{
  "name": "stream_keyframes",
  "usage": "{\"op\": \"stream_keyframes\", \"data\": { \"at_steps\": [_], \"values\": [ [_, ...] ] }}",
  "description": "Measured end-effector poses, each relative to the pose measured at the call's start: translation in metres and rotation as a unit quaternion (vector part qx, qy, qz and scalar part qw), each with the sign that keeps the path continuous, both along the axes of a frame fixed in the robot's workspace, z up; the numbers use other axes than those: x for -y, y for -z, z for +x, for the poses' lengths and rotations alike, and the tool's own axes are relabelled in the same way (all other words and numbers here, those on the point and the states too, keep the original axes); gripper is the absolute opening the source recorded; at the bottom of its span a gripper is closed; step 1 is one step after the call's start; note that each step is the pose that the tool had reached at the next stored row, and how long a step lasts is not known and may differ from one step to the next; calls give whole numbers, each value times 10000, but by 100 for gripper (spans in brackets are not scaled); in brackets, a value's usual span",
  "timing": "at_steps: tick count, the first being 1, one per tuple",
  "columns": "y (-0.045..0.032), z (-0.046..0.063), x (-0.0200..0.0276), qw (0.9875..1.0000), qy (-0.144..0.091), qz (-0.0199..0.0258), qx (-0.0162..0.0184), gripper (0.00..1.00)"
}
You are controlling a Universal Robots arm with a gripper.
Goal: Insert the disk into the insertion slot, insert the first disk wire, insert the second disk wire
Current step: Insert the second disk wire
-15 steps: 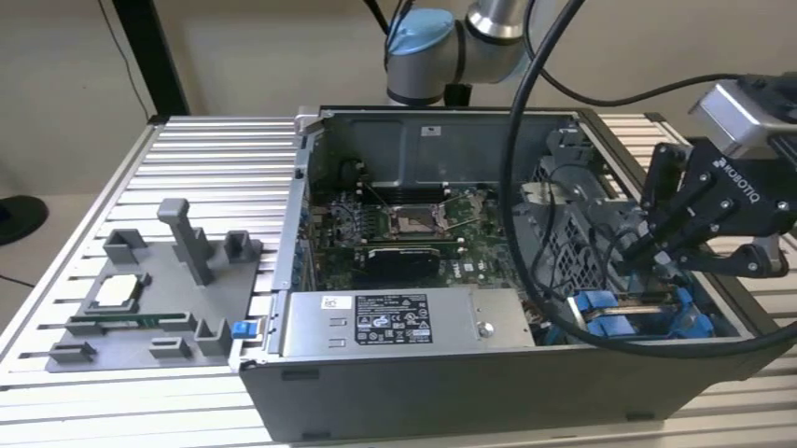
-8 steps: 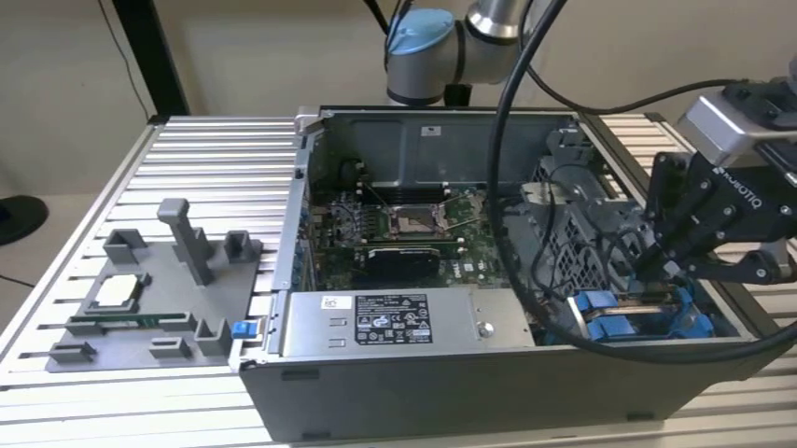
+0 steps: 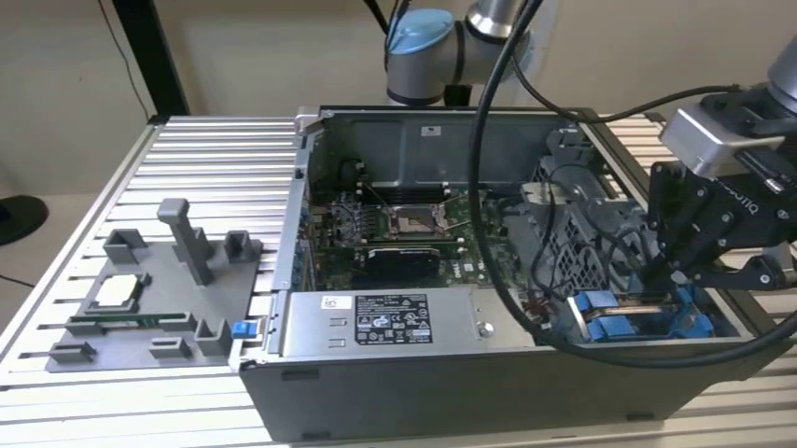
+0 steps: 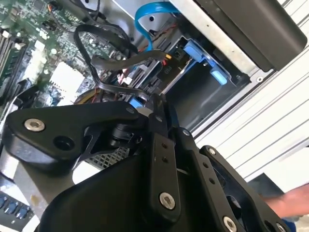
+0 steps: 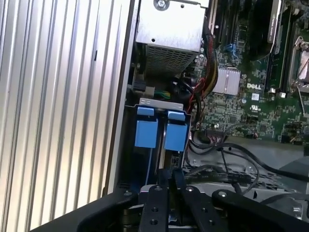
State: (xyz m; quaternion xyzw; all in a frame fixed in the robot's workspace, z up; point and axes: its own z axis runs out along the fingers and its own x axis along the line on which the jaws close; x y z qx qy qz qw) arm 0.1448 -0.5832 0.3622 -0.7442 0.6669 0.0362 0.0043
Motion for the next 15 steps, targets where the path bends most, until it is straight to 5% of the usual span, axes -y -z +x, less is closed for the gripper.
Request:
{"op": "stream_keyframes", "data": {
  "at_steps": [5,9,15],
  "values": [
    [25,-80,0,9998,20,-3,200,0],
    [31,-176,-2,9996,24,-2,266,0],
    [33,-182,-13,9989,24,-2,466,0]
  ]
}}
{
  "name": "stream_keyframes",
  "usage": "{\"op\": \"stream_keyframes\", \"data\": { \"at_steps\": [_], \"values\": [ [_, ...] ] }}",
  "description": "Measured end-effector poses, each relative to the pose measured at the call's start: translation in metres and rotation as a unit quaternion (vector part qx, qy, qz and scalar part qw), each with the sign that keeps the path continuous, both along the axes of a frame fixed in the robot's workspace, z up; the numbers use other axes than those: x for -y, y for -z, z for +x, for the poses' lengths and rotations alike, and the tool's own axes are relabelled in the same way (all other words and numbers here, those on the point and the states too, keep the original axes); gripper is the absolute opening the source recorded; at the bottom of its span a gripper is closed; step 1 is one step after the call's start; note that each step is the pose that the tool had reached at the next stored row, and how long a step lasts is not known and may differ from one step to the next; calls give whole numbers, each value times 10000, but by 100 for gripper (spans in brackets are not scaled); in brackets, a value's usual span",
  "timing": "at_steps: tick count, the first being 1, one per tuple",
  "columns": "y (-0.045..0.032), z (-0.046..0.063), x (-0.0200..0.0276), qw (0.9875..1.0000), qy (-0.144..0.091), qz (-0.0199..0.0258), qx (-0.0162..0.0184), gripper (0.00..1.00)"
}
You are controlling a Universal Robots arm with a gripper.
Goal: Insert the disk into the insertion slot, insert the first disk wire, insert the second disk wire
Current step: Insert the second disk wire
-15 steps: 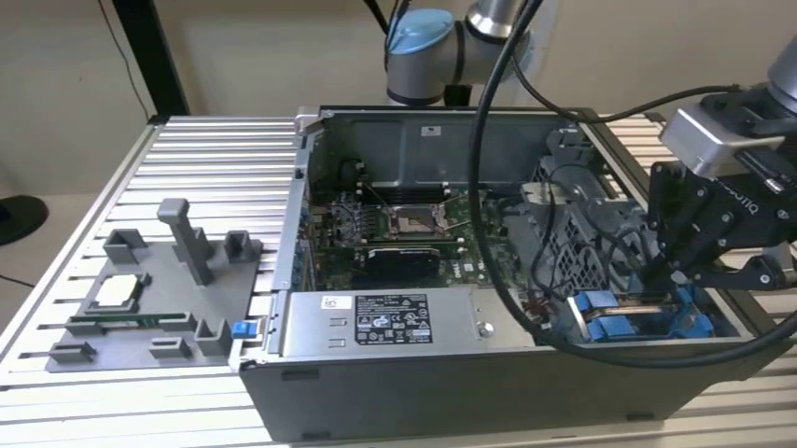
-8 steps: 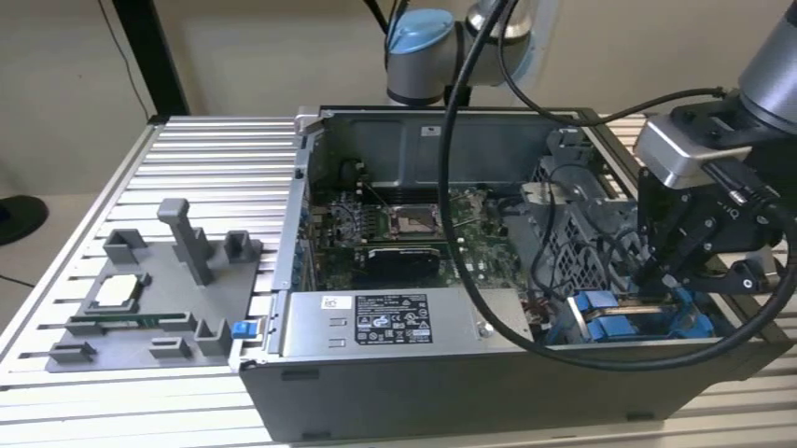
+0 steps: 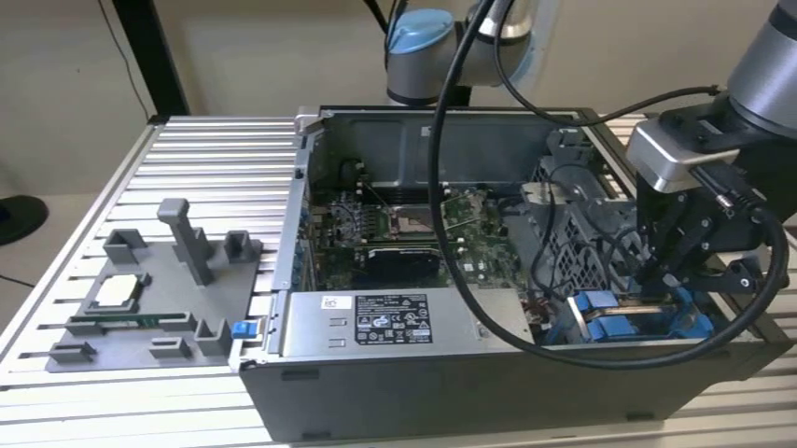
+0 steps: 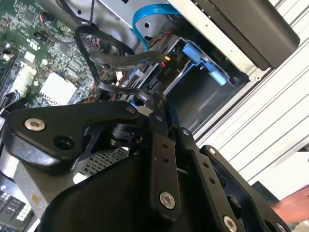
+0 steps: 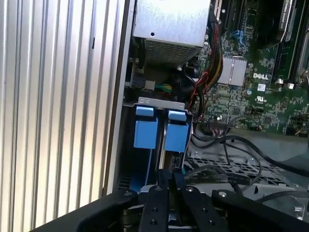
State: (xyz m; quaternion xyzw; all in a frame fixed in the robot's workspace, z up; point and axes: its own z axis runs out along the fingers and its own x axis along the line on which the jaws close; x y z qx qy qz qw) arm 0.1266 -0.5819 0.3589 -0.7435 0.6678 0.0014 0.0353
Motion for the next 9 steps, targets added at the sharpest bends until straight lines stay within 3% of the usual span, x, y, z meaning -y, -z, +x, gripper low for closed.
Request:
{"op": "stream_keyframes", "data": {
  "at_steps": [9],
  "values": [
    [2,-2,-2,10000,0,5,1,0]
  ]
}}
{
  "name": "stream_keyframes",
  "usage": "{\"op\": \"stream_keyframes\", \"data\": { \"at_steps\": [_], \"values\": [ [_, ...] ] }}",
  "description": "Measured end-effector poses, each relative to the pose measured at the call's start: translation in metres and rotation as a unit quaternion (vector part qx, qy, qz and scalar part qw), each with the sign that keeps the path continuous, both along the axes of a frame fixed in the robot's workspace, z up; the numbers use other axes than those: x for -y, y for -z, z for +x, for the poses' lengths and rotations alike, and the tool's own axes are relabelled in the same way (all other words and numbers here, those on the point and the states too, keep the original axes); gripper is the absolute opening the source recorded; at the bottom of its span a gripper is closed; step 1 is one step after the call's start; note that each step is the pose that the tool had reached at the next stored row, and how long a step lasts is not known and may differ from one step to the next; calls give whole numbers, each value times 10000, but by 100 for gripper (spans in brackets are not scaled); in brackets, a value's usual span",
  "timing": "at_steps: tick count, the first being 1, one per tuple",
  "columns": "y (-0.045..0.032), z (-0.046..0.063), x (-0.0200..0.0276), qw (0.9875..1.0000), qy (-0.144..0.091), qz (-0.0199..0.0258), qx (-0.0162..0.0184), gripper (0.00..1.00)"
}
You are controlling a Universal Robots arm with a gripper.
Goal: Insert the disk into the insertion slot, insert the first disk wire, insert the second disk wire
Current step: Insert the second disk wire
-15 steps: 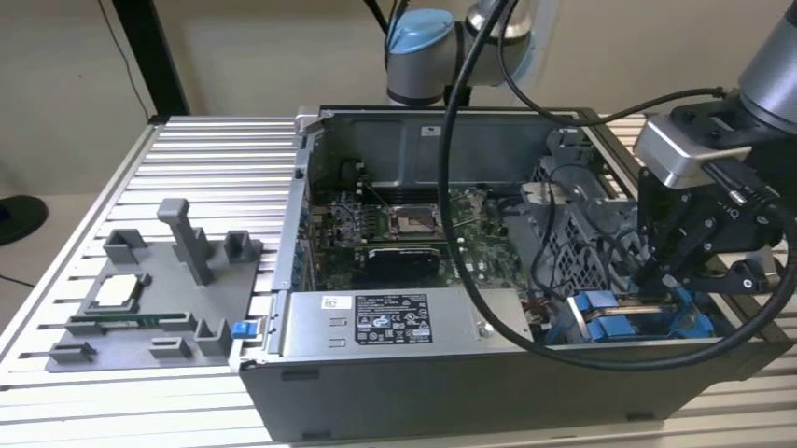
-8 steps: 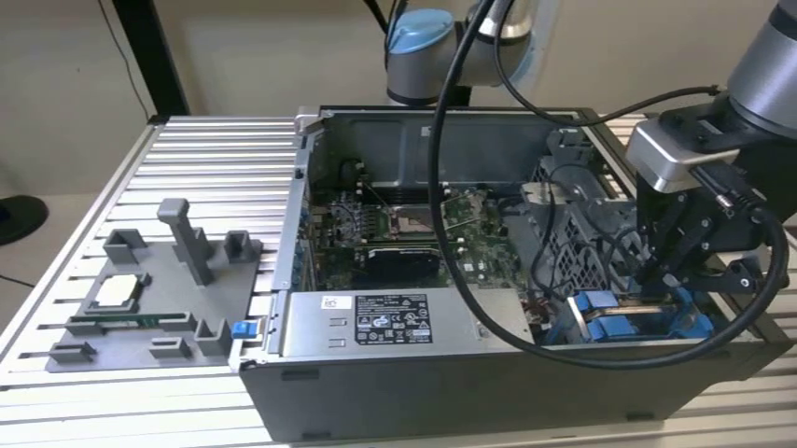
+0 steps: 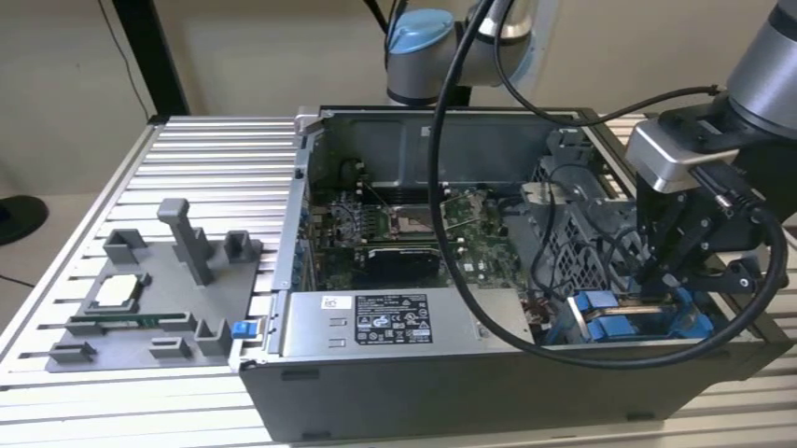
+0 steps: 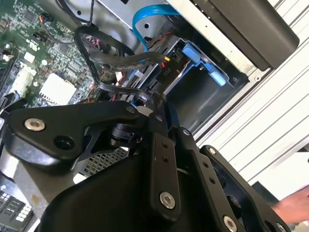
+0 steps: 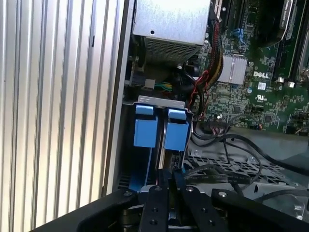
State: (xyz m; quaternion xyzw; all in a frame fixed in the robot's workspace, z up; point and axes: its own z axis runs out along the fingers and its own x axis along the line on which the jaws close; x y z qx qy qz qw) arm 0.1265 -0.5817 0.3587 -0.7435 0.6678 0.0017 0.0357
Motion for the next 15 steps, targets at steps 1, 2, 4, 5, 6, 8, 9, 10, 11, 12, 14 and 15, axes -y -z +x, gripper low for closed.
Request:
{"op": "stream_keyframes", "data": {
  "at_steps": [1,2,4,5,6,8,9,10,11,12,14,15],
  "values": [
    [0,0,0,10000,0,2,0,0],
    [1,0,1,10000,0,6,0,0],
    [1,0,1,10000,1,30,2,0],
    [2,0,1,10000,2,51,6,0],
    [1,0,1,10000,4,67,7,0],
    [2,0,0,9999,11,103,9,0],
    [2,0,0,9999,15,112,9,0],
    [4,0,1,9999,20,118,10,0],
    [7,0,2,9999,27,124,10,0],
    [9,0,2,9999,32,126,9,0],
    [16,0,4,9999,42,127,7,0],
    [22,0,5,9999,47,128,6,0]
  ]
}}
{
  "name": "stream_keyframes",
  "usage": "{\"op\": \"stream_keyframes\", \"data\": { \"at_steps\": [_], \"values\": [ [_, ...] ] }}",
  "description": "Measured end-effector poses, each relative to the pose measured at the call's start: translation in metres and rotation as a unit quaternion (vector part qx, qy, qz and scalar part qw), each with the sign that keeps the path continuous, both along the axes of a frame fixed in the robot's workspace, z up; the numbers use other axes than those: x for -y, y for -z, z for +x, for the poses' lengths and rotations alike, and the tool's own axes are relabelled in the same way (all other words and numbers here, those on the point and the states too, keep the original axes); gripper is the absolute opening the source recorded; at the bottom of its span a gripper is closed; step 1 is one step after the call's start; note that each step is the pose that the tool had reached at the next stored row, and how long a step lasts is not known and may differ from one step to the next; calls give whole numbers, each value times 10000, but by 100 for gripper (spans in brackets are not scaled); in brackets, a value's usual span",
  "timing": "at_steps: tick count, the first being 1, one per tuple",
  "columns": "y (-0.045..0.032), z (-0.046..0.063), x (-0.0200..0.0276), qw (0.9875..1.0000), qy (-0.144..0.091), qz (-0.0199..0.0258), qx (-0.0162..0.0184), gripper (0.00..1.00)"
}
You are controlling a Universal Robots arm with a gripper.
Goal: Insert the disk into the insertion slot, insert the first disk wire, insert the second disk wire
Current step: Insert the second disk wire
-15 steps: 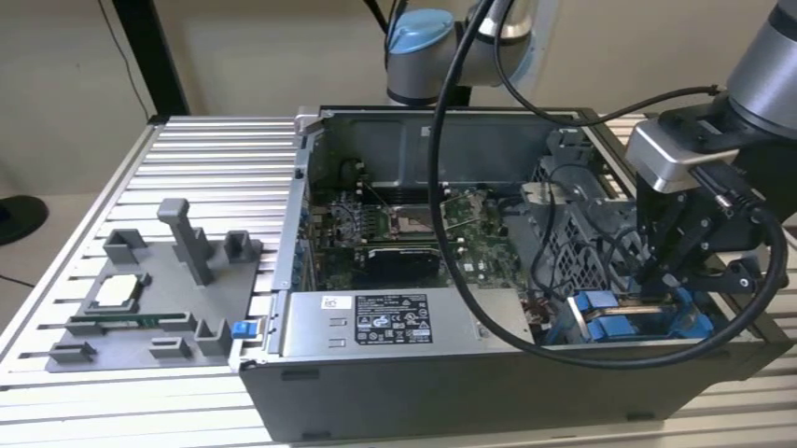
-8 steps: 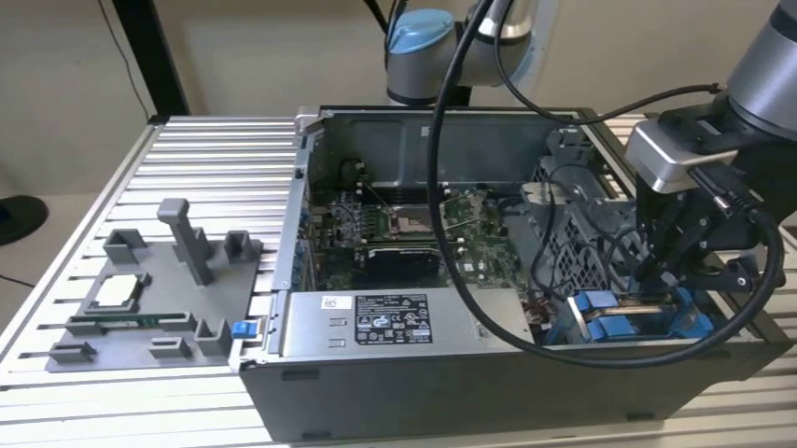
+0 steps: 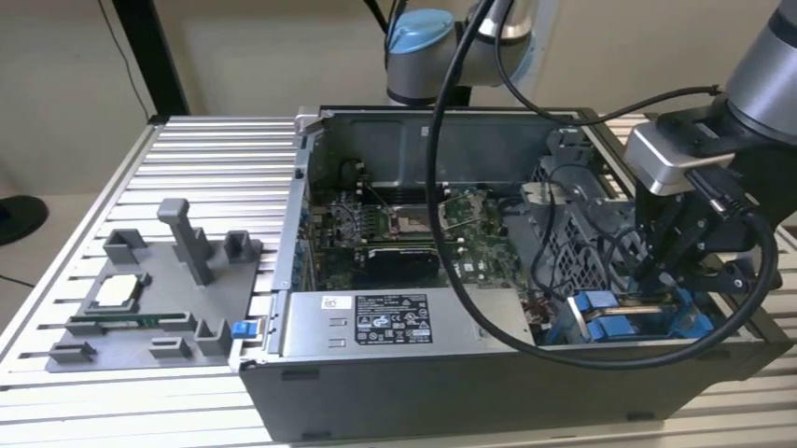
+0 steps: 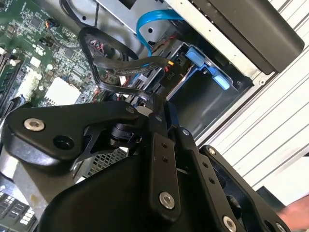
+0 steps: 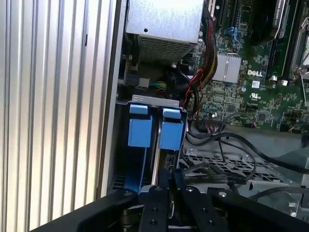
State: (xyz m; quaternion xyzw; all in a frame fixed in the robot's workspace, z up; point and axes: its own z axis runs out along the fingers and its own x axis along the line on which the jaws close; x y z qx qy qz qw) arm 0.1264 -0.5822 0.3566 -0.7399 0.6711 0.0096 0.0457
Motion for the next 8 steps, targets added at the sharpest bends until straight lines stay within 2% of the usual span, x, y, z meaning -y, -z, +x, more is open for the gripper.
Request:
{"op": "stream_keyframes", "data": {
  "at_steps": [8],
  "values": [
    [39,14,1,10000,8,19,-1,0]
  ]
}}
